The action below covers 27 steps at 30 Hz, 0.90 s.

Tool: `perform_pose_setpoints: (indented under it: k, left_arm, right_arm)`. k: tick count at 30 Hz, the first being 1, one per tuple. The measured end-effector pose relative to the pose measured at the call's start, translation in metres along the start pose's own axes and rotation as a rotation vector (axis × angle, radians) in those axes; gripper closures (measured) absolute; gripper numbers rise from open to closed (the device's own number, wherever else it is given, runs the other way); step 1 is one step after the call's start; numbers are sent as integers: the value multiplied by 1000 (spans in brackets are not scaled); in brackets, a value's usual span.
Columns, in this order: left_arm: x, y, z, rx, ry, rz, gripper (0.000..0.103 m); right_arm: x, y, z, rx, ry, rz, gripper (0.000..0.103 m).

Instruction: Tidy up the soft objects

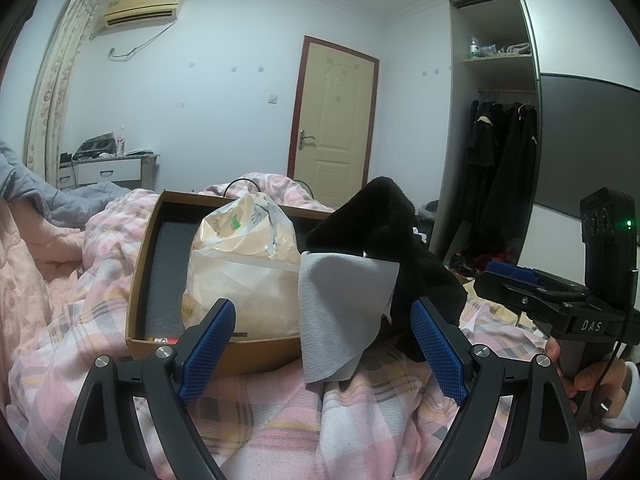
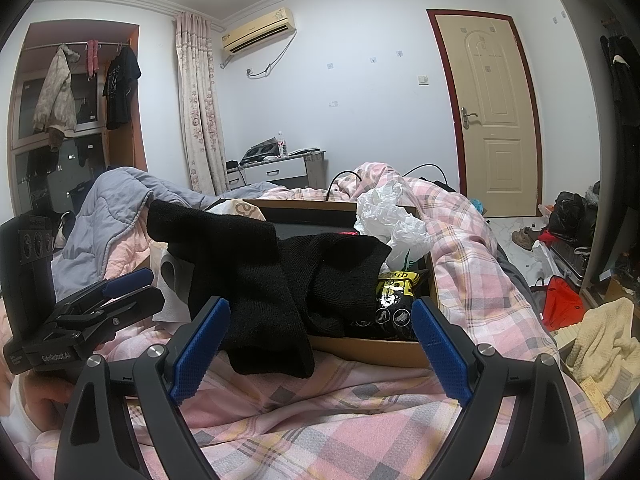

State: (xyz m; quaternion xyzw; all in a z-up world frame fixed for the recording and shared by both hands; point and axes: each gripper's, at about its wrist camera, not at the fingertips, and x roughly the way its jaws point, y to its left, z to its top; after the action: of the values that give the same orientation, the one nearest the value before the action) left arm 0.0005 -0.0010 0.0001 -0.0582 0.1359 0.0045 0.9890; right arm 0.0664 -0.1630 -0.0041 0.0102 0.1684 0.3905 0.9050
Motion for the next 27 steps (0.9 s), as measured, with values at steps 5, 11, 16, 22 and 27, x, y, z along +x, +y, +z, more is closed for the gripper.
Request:
perform_pose_setpoints:
  k: [5,11,16,22,27]
  left_arm:
    - [-4,-3,-2,5,-4,-1,15]
    - [-5,-3,-3,5,-5,-1,15]
    - [-7,-4,0,4,-9,-6,15]
    - [-8,-4,1,4,-8,-6,15]
    - [-8,-4,1,3,-9,-7,15]
  right_arm:
    - [0,0,0,1,0,0,11]
    - [0,0,0,1,0,0,11]
    - [0,0,0,0,0,0,11]
    - [0,0,0,0,0,0,11]
    - [0,0,0,1,0,0,11]
